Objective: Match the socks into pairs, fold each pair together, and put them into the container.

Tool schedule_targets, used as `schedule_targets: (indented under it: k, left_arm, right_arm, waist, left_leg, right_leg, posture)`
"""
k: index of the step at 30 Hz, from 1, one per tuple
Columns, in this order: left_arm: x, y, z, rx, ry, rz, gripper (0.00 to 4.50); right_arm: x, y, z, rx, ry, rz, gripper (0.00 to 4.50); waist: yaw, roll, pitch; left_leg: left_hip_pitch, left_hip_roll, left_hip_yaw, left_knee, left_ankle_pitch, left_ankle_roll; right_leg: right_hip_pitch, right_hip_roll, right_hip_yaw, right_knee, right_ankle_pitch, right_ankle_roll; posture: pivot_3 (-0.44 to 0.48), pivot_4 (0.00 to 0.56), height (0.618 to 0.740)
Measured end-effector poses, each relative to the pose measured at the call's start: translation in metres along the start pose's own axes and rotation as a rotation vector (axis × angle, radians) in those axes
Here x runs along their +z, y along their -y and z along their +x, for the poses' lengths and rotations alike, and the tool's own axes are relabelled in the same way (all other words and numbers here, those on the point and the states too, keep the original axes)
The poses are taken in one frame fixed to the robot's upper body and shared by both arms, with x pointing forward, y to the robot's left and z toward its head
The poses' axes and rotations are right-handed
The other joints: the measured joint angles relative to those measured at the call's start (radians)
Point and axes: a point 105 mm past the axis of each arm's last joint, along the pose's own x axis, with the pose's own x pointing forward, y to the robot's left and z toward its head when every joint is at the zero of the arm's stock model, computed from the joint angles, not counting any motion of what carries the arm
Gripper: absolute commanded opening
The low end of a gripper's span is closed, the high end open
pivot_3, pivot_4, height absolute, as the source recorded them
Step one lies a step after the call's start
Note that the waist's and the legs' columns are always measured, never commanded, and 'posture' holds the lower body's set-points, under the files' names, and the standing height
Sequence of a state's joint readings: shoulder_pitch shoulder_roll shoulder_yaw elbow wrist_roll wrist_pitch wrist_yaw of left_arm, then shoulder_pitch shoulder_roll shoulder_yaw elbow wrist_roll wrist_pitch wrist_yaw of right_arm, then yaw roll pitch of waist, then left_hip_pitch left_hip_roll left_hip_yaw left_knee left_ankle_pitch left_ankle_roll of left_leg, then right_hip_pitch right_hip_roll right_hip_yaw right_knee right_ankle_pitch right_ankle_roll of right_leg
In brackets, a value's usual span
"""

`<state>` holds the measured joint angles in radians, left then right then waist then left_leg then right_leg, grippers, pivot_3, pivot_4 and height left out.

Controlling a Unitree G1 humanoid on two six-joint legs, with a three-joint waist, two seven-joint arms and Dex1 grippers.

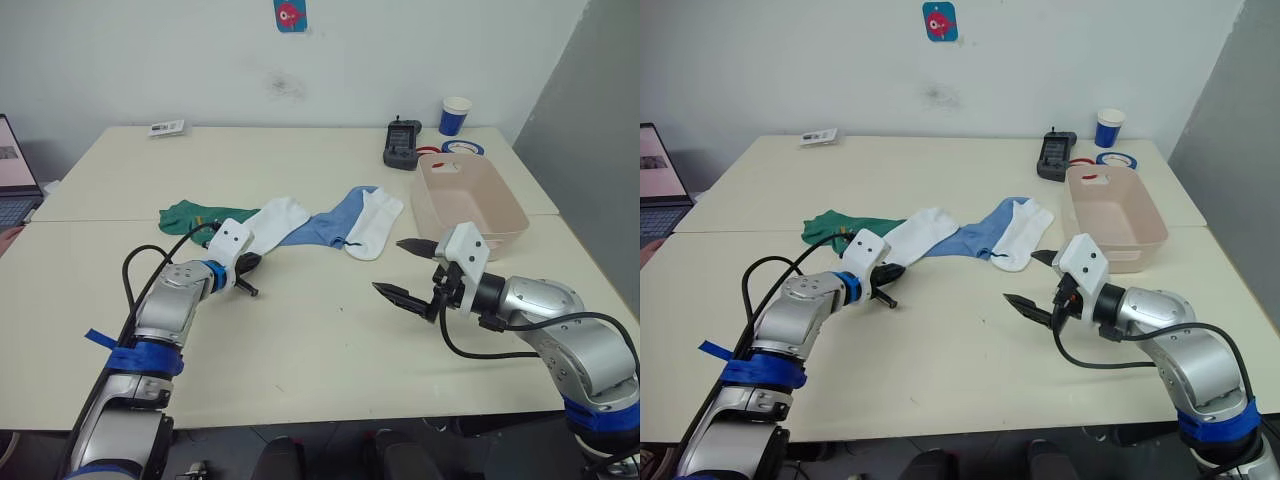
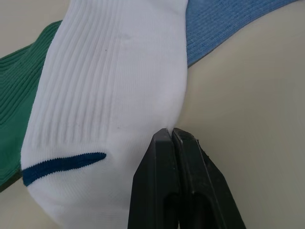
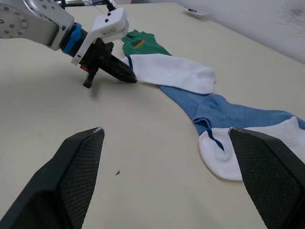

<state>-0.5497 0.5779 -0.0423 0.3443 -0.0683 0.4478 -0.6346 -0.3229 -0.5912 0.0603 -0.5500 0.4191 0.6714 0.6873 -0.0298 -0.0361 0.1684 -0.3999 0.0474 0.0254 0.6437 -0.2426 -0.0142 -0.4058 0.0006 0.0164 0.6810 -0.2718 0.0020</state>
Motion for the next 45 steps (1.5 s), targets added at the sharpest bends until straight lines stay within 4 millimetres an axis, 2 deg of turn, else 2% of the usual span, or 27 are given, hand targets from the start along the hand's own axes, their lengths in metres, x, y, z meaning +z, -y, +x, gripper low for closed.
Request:
schedule_targets:
  k: [3,6,8,15,18,22,27,30,35,40,42,45]
  left_arm:
    - [0.008,0.011,-0.011,-0.097,0.06,0.027,0.01]
    - [0.02,0.028,-0.031,-0.242,0.119,0.157,0.01]
    - [0.021,0.039,-0.042,-0.325,0.138,0.227,0.01]
    - [0.0,0.107,-0.08,-0.681,0.164,0.392,0.01]
    - [-0.011,0.125,-0.096,-0.788,0.162,0.453,0.01]
    - [-0.023,0.132,-0.108,-0.863,0.145,0.577,0.01]
    - [-0.022,0.13,-0.108,-0.857,0.157,0.649,0.01]
    - [-0.015,0.125,-0.104,-0.826,0.17,0.649,0.62]
    - [-0.012,0.122,-0.102,-0.787,0.181,0.556,2.22]
    - [-0.012,0.115,-0.108,-0.721,0.192,0.436,3.76]
    - [-0.011,0.106,-0.111,-0.662,0.201,0.345,4.45]
    - [-0.01,0.089,-0.119,-0.583,0.217,0.21,4.48]
  right_arm:
    - [0.001,0.0,0.001,0.0,0.003,0.001,4.5]
    - [0.002,0.0,0.001,0.003,0.002,0.001,4.5]
    - [0.002,0.0,0.001,0.008,0.0,0.002,4.5]
    - [-0.001,0.002,0.0,0.026,-0.019,-0.005,4.5]
    - [-0.003,0.003,-0.001,0.027,-0.025,-0.001,4.5]
    - [-0.004,0.004,-0.001,0.026,-0.029,-0.002,4.5]
    - [-0.005,0.004,-0.002,0.027,-0.034,0.002,4.5]
    - [-0.005,0.003,-0.002,0.032,-0.035,0.002,4.5]
    - [-0.009,0.005,-0.002,0.037,-0.049,0.001,4.5]
    - [-0.025,0.008,0.0,0.046,-0.113,-0.013,4.5]
    - [-0.033,0.01,0.003,0.05,-0.144,-0.022,4.5]
    - [-0.041,0.017,0.01,0.039,-0.172,-0.014,4.5]
  waist:
    - [0.001,0.0,0.0]
    - [0.001,0.0,0.0]
    - [0.001,0.0,0.0]
    - [0.0,0.0,0.0]
    - [0.001,0.001,0.001]
    - [0.001,0.001,0.001]
    - [0.002,0.001,0.001]
    - [0.002,0.001,0.001]
    - [0.0,0.001,0.001]
    - [0.0,0.001,0.001]
    - [-0.002,0.001,0.001]
    - [-0.003,0.001,0.001]
  left_leg:
    - [0.0,0.0,0.0,0.0,0.0,0.0]
    - [0.0,0.001,0.0,-0.001,0.0,0.0]
    - [0.0,0.001,0.0,0.0,0.0,0.0]
    - [0.0,0.001,0.0,-0.001,0.0,0.0]
    - [0.0,0.001,0.0,-0.001,0.0,0.0]
    - [0.0,0.001,0.001,-0.001,0.0,0.0]
    - [0.0,0.001,0.001,-0.001,0.0,0.0]
    - [0.0,0.001,0.001,-0.001,0.0,0.0]
    - [0.0,0.001,0.001,-0.001,0.0,0.0]
    - [0.0,0.002,0.001,-0.001,0.0,0.0]
    - [0.0,0.002,0.0,-0.001,0.0,0.0]
    - [0.0,0.002,0.0,-0.001,0.0,0.0]
  right_leg:
    - [0.0,-0.001,0.0,0.0,0.0,0.0]
    - [0.0,-0.002,0.0,0.0,0.0,0.0]
    - [0.0,-0.003,0.0,0.0,0.0,0.0]
    - [0.0,-0.003,0.001,-0.001,0.0,0.0]
    - [0.0,-0.003,0.0,-0.001,0.0,0.0]
    - [0.0,-0.003,0.0,-0.001,-0.001,-0.001]
    - [0.0,-0.003,0.0,-0.001,-0.001,-0.001]
    - [0.0,-0.002,0.0,-0.001,-0.001,-0.001]
    - [-0.001,-0.002,0.0,-0.001,-0.001,-0.001]
    - [-0.001,-0.002,0.0,-0.001,-0.001,-0.001]
    - [-0.001,-0.002,0.0,-0.001,-0.001,-0.001]
    - [-0.001,-0.002,0.0,-0.001,-0.001,-0.001]
  posture:
    - [0.0,0.15,0.74]
    - [0.0,0.15,0.74]
    - [0.0,0.15,0.74]
    - [0.0,0.15,0.74]
    - [0.0,0.15,0.74]
    - [0.0,0.15,0.74]
    - [0.0,0.15,0.74]
    - [0.0,0.15,0.74]
    - [0.0,0.15,0.74]
    - [0.0,0.15,0.74]
    - [0.0,0.15,0.74]
    - [0.0,0.15,0.74]
